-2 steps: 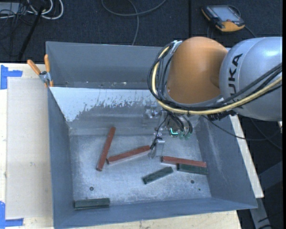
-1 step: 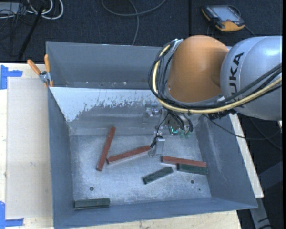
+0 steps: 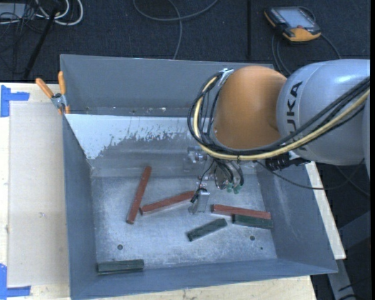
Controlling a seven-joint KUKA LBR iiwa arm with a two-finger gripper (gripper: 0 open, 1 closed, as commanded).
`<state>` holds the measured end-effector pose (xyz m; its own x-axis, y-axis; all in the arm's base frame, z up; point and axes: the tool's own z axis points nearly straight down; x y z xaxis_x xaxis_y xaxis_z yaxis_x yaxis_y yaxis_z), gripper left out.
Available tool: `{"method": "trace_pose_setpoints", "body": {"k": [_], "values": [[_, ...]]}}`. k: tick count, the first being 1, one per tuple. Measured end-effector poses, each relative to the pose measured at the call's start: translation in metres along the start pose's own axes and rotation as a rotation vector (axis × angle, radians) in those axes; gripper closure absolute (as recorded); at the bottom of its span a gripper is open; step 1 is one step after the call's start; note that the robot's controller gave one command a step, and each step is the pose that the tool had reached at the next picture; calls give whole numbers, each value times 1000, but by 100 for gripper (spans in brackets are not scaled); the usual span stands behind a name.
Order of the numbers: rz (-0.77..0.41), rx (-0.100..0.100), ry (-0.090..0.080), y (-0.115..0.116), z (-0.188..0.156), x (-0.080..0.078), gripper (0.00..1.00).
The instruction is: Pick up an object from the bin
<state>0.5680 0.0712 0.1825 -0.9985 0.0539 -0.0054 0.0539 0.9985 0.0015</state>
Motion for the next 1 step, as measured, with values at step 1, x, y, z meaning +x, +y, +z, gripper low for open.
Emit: {"method": "trace_pose_setpoints", "body": {"k": [1], "values": [[31, 0, 3, -36, 60, -7, 0]]}}
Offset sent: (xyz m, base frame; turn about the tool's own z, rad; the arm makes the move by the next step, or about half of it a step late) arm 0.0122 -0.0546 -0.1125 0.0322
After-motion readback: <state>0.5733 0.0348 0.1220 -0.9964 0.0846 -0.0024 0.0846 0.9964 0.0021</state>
